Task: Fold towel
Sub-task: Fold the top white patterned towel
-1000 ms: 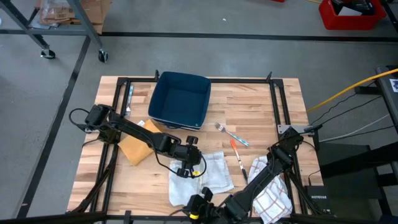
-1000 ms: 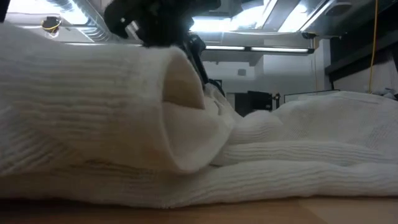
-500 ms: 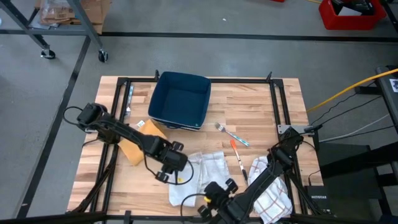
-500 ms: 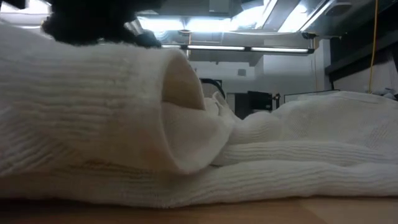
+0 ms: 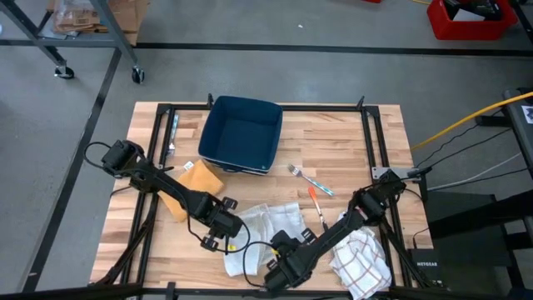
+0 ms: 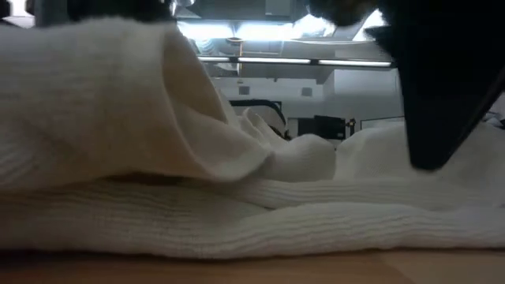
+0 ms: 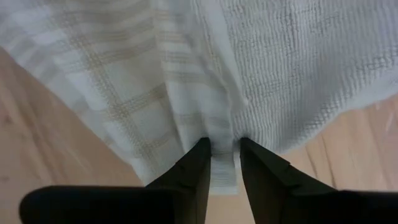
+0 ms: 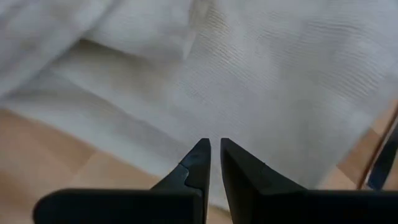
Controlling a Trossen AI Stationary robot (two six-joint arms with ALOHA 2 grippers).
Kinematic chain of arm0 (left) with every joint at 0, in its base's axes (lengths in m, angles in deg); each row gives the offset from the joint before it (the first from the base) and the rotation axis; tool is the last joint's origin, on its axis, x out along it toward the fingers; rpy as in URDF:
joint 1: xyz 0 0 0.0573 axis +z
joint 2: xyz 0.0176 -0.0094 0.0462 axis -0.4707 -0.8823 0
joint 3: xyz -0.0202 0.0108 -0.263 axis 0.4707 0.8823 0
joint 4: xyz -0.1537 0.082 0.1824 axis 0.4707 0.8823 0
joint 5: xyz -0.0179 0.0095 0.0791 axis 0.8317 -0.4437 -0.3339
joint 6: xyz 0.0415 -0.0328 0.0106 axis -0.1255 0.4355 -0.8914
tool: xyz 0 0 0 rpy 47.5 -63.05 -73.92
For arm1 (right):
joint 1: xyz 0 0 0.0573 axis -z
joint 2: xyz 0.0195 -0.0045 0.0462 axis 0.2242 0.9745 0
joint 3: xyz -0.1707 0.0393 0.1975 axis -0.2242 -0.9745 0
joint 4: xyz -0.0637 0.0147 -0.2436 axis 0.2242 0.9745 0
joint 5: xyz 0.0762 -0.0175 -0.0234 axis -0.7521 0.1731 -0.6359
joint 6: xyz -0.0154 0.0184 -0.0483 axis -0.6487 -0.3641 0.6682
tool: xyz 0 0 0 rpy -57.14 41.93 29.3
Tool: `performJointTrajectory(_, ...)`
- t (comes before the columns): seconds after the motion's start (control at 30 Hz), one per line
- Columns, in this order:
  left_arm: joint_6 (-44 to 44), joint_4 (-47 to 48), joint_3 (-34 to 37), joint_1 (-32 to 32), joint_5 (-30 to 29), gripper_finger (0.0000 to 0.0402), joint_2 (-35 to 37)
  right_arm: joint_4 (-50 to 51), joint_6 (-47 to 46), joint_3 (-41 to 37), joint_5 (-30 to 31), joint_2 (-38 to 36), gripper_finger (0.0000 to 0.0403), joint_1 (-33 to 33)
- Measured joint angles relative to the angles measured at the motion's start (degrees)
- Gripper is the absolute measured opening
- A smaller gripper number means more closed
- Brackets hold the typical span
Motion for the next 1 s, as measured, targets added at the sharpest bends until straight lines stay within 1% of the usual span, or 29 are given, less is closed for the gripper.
performJointTrajectory(0.2,3.83,-0.66,1.17,-2.27,0.95,0.0076,-0.04,-4.34,4.67,-4.81,-1.4,0.0,0.0042,2.47)
performJointTrajectory(0.33,7.03,-1.44,1.17,-4.42,2.3,0.0076,-0.07,-4.54,8.88,-6.06,-1.3,0.0,0.0042,4.41)
performJointTrajectory(0.4,10.03,-2.58,1.17,-5.71,3.07,0.0076,-0.09,-4.5,12.15,-6.14,-0.47,0.0,0.0042,5.46)
performJointTrajectory(0.5,14.1,-5.52,1.19,-7.9,3.63,0.0076,-0.11,-5.76,17.56,-6.14,1.39,0.0,0.0042,7.34)
performJointTrajectory(0.7,20.11,-14.59,1.19,-12.19,3.72,0.0076,-0.11,-11.09,28.94,-6.13,3.54,0.0,0.0042,11.71)
performJointTrajectory(0.77,21.74,-16.4,1.11,-13.09,3.68,0.0076,-0.09,-11.32,30.21,-5.72,4.53,0.0,0.0042,12.92)
performJointTrajectory(0.87,23.82,-15.98,0.32,-13.73,3.5,0.0072,0.07,-10.96,32.4,-4.34,5.26,-0.25,0.0042,14.26)
performJointTrajectory(1.0,23.55,-15.32,-1.18,-13.79,3.45,0.0055,0.66,-7.93,33.15,-0.46,5.39,-1.45,0.0042,14.75)
